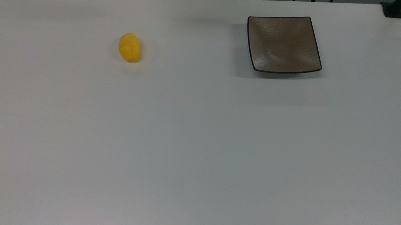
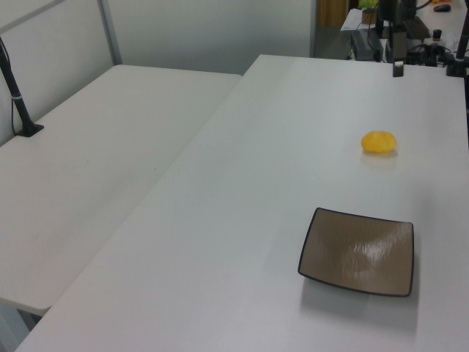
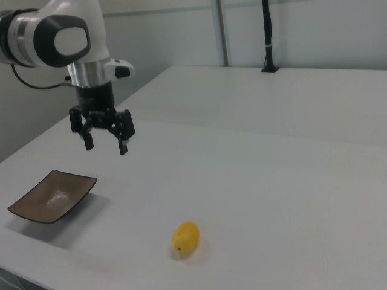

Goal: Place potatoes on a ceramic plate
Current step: 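Lower the gripper over the yellow potato and close on it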

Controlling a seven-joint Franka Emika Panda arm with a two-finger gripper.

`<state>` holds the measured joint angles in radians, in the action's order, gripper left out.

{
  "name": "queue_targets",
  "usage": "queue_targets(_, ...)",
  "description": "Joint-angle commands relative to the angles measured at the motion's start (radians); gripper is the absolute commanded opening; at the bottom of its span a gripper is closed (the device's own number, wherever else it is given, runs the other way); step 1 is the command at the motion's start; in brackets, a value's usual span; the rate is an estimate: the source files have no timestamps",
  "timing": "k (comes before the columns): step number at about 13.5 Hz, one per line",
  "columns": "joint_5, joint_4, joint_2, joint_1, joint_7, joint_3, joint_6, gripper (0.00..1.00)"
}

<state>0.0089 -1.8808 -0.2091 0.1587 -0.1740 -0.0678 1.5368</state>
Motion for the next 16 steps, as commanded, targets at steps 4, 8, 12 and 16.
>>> queue_targets(4,-0.029,-0.224,-0.052,0.001,-0.009,-0.082,0.139,1.00)
queue_targets(8,-0.062,-0.337,-0.053,-0.002,-0.021,-0.145,0.366,1.00)
queue_targets(12,-0.113,-0.443,-0.035,-0.002,-0.024,-0.191,0.610,1.00)
queue_targets(16,-0.177,-0.503,0.046,-0.002,-0.025,-0.224,0.808,1.00)
